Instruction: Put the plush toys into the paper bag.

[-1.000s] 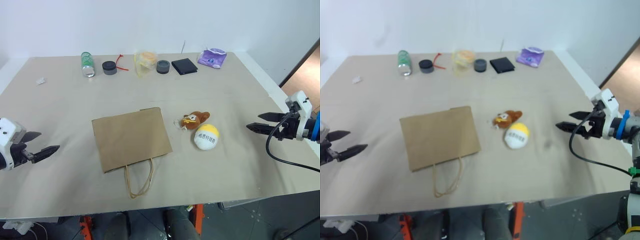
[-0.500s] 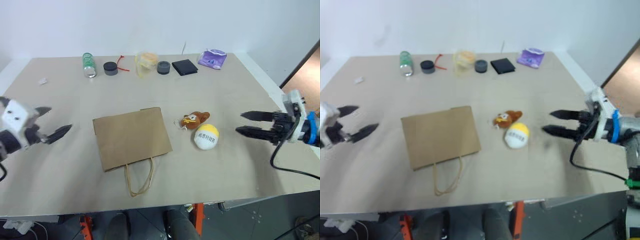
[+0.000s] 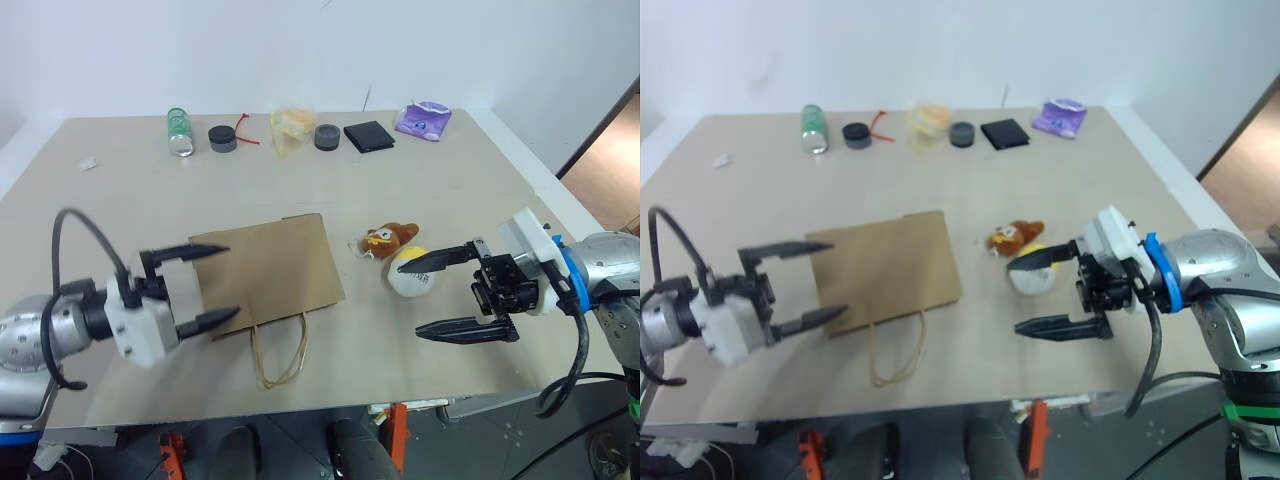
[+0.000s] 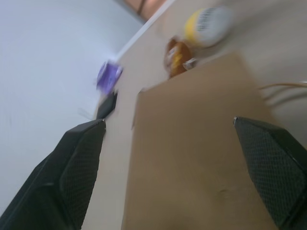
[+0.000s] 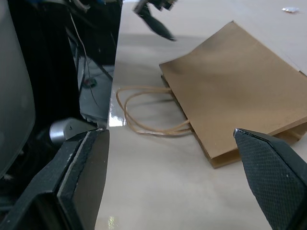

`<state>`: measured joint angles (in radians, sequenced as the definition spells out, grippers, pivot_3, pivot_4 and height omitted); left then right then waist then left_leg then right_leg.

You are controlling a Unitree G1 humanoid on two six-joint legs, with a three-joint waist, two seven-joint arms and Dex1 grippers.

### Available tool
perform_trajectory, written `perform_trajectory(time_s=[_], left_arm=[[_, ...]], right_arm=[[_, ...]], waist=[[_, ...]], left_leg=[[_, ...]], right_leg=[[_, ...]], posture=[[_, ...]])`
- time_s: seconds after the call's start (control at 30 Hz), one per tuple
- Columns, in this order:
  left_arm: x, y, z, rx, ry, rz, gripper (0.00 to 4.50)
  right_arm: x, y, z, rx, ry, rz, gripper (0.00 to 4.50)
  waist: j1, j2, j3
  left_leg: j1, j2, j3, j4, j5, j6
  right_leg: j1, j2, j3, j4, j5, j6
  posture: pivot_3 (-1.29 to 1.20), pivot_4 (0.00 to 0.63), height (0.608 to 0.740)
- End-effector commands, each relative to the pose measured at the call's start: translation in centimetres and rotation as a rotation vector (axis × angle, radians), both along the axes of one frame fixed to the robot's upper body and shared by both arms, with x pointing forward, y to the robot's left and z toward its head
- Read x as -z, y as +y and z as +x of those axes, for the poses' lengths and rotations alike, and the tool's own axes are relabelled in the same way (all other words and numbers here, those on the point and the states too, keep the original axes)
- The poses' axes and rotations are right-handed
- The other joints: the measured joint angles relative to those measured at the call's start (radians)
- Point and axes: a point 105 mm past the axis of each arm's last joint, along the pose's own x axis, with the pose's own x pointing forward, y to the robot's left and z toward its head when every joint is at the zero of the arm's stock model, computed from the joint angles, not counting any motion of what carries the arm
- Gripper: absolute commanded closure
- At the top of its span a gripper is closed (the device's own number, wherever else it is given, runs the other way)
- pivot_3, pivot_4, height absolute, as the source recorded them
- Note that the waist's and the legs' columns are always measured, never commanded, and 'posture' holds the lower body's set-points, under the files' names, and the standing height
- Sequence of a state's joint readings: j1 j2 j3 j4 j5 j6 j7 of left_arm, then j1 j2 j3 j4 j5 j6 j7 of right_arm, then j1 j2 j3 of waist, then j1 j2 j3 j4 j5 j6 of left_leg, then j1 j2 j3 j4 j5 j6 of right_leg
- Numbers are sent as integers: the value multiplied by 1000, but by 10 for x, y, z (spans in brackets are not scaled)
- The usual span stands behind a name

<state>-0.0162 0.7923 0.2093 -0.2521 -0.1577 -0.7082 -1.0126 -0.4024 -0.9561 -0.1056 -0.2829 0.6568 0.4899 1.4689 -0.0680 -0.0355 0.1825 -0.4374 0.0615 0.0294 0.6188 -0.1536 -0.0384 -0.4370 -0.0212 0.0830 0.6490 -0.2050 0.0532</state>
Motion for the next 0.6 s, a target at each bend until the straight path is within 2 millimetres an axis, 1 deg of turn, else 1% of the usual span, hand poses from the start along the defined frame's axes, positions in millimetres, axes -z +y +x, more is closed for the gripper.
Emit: perform_trajectory(time_s=[0.03,0.17,0.3,0.4,0.5,0.6], left_arm=[[13,-2,-18,87,-122,17,96],[24,-6,-22,112,-148,14,96],[37,-15,-25,146,-138,24,96],[42,-18,-23,137,-134,22,96],[52,-21,-20,140,-114,45,96],[54,-23,-17,138,-114,51,96]], right_arm=[[3,-3,-3,-7,-21,-24,0],[2,-3,-5,-8,-21,-24,0],[2,-3,-4,-8,-22,-27,0],[1,-3,-4,-10,-21,-28,0],[0,-3,-4,-8,-18,-25,0],[1,-3,-3,-5,-15,-24,0]], waist=[[1,0,0],[5,0,0],[7,0,0],[9,0,0],[12,1,-1],[18,1,-1]], left_leg=[[0,0,0,0,0,0],[0,0,1,0,0,0],[0,0,1,0,0,0],[0,0,1,0,0,0],[0,1,1,0,0,0],[0,1,1,0,0,0]], right_leg=[[0,0,0,0,0,0],[0,-1,0,0,0,0],[1,-1,0,0,0,0],[1,-1,0,0,1,1],[0,0,-1,0,1,1],[1,0,-1,0,1,1]], posture=[[0,150,740],[0,150,740],[0,150,740],[0,150,740],[0,150,740],[0,150,740]])
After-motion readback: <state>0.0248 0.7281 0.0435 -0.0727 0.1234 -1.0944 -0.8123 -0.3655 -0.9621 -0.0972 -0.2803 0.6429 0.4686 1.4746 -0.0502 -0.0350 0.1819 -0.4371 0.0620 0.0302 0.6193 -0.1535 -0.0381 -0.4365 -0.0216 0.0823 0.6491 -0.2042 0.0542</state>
